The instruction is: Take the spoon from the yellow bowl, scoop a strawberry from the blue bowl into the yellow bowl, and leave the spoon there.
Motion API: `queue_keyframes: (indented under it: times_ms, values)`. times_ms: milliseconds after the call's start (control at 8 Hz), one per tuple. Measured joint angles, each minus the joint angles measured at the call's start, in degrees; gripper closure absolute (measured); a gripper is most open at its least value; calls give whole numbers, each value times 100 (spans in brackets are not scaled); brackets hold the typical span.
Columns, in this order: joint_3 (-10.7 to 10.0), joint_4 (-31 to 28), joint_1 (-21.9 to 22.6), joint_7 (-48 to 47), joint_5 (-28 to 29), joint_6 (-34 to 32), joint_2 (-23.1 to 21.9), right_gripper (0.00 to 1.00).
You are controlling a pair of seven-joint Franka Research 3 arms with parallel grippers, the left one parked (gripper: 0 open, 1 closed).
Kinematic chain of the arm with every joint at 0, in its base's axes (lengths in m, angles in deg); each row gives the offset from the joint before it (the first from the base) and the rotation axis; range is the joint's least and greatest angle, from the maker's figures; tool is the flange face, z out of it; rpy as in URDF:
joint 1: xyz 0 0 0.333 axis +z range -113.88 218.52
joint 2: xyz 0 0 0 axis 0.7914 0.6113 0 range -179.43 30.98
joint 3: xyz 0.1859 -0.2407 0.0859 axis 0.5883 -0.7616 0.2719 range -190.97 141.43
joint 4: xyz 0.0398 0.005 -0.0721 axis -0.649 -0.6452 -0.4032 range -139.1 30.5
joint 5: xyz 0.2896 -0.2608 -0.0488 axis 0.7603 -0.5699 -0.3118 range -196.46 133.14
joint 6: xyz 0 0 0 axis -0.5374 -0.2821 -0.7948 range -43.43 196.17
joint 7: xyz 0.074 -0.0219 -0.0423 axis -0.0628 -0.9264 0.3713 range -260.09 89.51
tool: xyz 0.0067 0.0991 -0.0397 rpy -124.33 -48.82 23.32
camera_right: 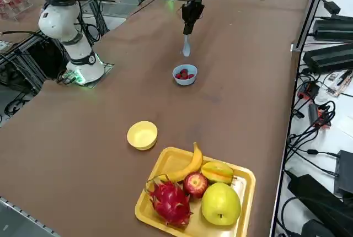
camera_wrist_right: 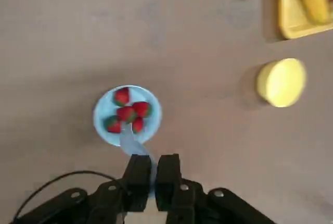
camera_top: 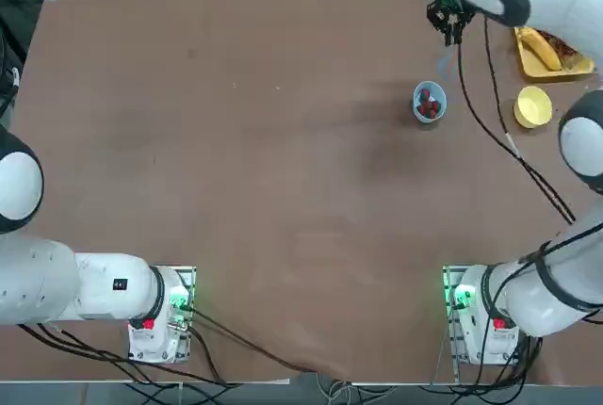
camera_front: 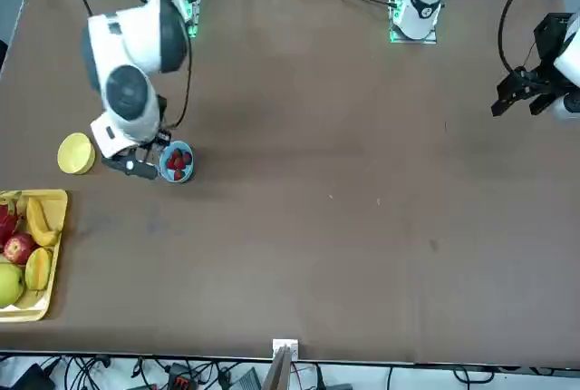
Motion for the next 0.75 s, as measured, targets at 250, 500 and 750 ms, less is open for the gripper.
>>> queue_keyframes:
  times_ms: [250, 500, 750]
  values:
    - [-20, -915, -232, 2, 369, 915, -445, 90]
    - [-27, -1683, -325, -6, 563, 1691, -767, 90]
    - [-28, -2115, -369, -118, 609, 2373, -850, 90]
